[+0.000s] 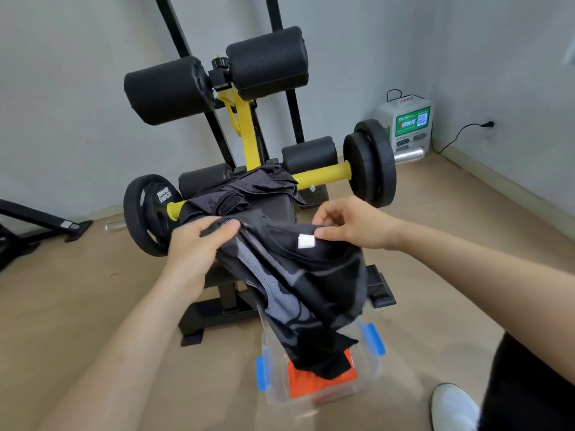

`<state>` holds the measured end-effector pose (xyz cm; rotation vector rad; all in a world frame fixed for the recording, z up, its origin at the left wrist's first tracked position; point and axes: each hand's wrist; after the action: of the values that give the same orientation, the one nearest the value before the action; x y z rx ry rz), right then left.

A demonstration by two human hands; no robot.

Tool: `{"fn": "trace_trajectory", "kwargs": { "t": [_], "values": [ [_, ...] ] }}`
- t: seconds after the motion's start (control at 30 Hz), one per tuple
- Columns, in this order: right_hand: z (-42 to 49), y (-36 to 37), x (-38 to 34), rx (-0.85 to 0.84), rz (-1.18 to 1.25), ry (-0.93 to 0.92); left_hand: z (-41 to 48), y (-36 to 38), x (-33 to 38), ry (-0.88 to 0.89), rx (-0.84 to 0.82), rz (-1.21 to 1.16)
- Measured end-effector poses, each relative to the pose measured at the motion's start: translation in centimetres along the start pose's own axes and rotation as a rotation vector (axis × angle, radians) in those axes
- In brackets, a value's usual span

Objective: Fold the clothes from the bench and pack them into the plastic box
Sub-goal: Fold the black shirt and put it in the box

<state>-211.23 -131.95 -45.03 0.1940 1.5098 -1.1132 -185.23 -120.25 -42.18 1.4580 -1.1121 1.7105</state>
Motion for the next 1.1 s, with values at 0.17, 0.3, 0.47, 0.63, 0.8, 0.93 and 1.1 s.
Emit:
{"fn": "trace_trajectory", "kwargs": {
  "t": [0.17,0.3,0.47,0.63,0.8,0.93,1.1],
  "values": [
    [-1.5,2.7,2.4,-0.318,-0.071,0.090,1.5,-1.5,-0.9,-0.090,0.136,-0.203],
    [-1.9,4.4,3.5,-0.371,-0.064,0.135,2.2,-2.2,-1.6,-0.110,0.220,-0.269],
    [-1.9,5.0,4.7,-0.251,-0.062,0.154,2.4,-2.4,-1.7,-0.105,0.232,-0.276],
    [-2.7,9.3,5.3,-0.123,0.018,0.180,1.8,-1.9,-1.2,-0.079,0.221,-0.261],
    [-2.7,14.4,6.2,-0.052,0.102,0.218,2.0,-2.0,-1.2,-0.071,0.226,-0.257],
    [-1.8,15.7,6.8,-0.058,0.283,0.262,2.3,-2.4,-1.5,-0.068,0.221,-0.246],
    [-1.5,16.1,6.6,-0.147,0.350,0.265,2.3,-2.8,-1.7,-0.074,0.204,-0.238]
  ]
}}
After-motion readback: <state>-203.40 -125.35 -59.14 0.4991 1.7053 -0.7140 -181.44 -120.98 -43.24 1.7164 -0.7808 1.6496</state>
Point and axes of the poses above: each hand's wrist, its own z-axis towards the middle knuckle, its own y-axis out of the palm, x = y × z
